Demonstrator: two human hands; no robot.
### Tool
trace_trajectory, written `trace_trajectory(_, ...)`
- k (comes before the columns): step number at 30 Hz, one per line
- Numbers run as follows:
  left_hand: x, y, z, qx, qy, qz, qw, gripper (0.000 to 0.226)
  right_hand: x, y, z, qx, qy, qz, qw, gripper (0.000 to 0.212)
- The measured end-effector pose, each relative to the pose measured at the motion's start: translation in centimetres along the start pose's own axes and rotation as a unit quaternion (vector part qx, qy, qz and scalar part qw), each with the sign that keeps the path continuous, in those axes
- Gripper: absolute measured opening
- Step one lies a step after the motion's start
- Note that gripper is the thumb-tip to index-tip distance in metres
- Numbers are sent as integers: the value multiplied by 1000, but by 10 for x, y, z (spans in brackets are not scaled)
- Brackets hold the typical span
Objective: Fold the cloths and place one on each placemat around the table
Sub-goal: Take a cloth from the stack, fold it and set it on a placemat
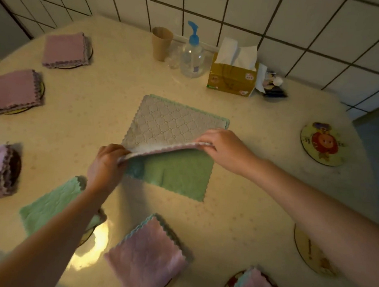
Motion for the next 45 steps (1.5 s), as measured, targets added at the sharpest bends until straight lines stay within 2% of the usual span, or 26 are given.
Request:
trace_trajectory(3,-20,-12,10,6,-47,-20,999,19,-13,-7,-8,66,-66,94,991,29)
trace_trajectory(6,-40,-44,21,-41,-71,-159,984,20,-23,-18,-17,147,-141,279,938,30)
trace_trajectory(8,-53,-73,24,-59,-93,-222,969,22,-39,-24,-26,155,-215,313,912,32)
trace_trajectory(11,-70,-123,13,-15,-141,-197,970,24,-75,-26,-57,95,-361,267,889,29)
trace_trajectory(13,-76,-158,-12,24,-174,-204,963,24,-97,-27,-94,31,-399,237,885,28)
trace_trajectory(16,-64,-193,-59,69,-186,-188,962,26,-111,-41,-161,-22,-382,192,904,29)
trace_trajectory(19,-20,-218,-125,109,-129,-179,969,30,-99,-74,-244,-34,-325,152,933,28)
trace_trajectory(22,38,-231,-193,124,-22,-161,979,33,-63,-110,-316,14,-255,125,959,34)
trace_trajectory(26,97,-236,-264,74,103,-143,982,30,-3,-149,-393,91,-168,130,973,55)
trace_trajectory(29,107,-237,-290,67,142,-123,980,28,23,-163,-428,142,-103,142,974,48)
trace_trajectory(31,101,-241,-296,74,141,-127,979,39,26,-163,-438,151,-104,139,973,41)
trace_trajectory(33,91,-244,-293,57,142,-133,979,38,23,-164,-438,158,-108,147,970,43)
trace_trajectory(35,87,-242,-282,18,125,-121,985,6,17,-165,-431,161,-113,159,968,42)
trace_trajectory(37,92,-234,-267,-47,111,-152,981,33,10,-171,-419,165,-141,180,959,34)
trace_trajectory(38,94,-230,-260,-78,104,-189,973,38,6,-172,-414,169,-157,192,954,29)
trace_trajectory(41,95,-235,-237,-146,98,-284,942,30,-7,-179,-392,192,-206,216,935,13)
trace_trajectory(45,107,-242,-204,-245,94,-396,880,17,-22,-196,-353,234,-236,232,914,8)
Point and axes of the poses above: each hand's wrist, its own z-axis towards the middle knuckle, its own x-axis out of the palm, y = z × x, the point moved 2 cm from there along z, towards the middle knuckle, and after that the axes turned 6 degrees about -x, right-handed, at the moved point
